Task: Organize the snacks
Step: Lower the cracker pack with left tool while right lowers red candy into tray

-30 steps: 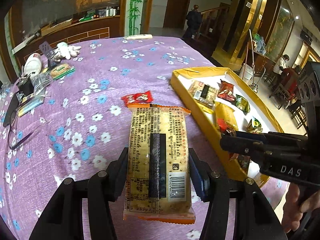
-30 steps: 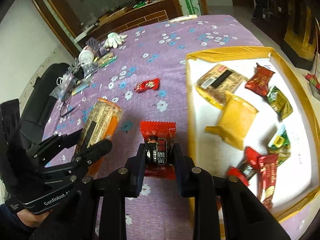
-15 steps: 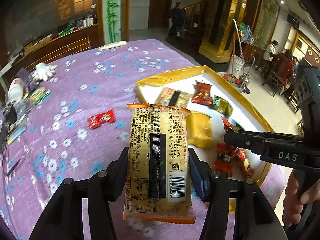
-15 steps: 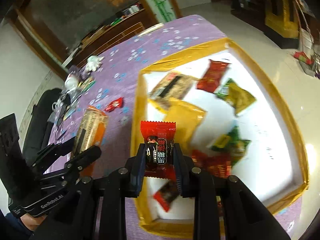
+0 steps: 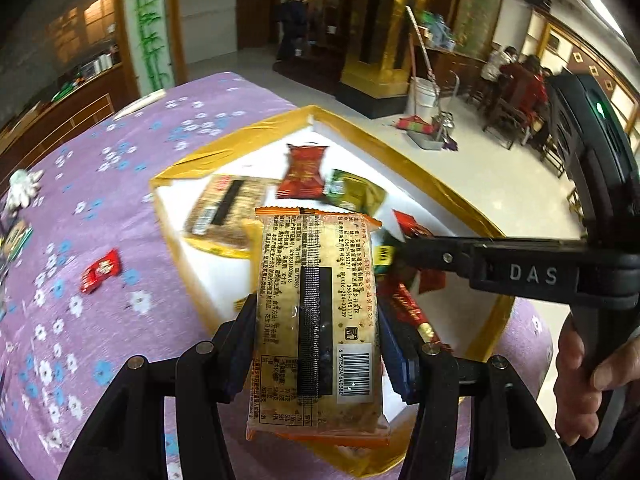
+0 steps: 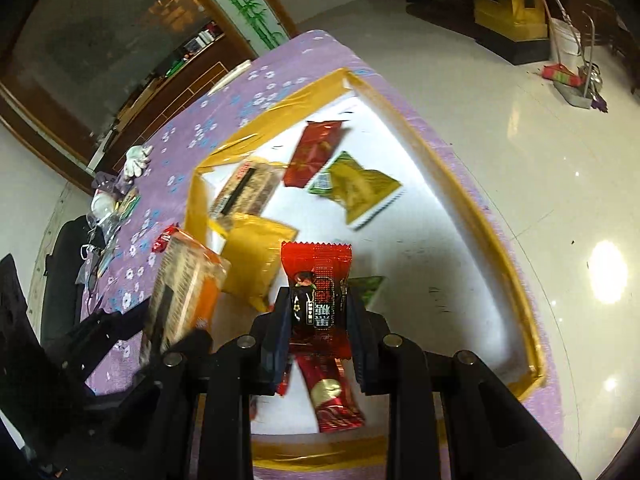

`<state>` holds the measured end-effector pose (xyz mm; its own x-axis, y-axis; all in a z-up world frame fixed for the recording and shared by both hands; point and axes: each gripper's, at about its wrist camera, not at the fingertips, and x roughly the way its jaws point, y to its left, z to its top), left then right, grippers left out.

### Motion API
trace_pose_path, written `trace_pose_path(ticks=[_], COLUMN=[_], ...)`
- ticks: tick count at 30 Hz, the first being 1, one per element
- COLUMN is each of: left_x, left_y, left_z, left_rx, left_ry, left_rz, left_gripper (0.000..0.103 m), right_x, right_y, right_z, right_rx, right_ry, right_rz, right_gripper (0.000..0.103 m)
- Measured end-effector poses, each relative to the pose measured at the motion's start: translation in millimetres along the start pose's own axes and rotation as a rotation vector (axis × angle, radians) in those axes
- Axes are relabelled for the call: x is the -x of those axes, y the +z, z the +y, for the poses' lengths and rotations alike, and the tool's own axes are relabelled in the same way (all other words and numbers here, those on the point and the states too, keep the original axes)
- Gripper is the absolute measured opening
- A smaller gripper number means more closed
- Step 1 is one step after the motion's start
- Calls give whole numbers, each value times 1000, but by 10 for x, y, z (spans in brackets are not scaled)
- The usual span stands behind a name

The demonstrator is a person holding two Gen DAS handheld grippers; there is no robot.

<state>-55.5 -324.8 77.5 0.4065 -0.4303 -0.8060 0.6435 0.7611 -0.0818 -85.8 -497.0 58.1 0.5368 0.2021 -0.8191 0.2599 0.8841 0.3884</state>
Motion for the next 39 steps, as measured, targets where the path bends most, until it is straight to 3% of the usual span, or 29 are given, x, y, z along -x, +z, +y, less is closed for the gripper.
trace_pose_path(ticks=[18,39], left_x=[-369,-472], left_y=[225,302], left_z=[-278,-323], left_rx=[-12,-29], left_ry=[-26,-6], left_rz=[29,6], left_gripper=[58,59], right_x=[183,63], right_y=[-22,64], right_z=[-484,-509], right_rx=[-54,-23], right_ry=[-41,-51], right_rz=[-17,6], right_gripper=[25,25])
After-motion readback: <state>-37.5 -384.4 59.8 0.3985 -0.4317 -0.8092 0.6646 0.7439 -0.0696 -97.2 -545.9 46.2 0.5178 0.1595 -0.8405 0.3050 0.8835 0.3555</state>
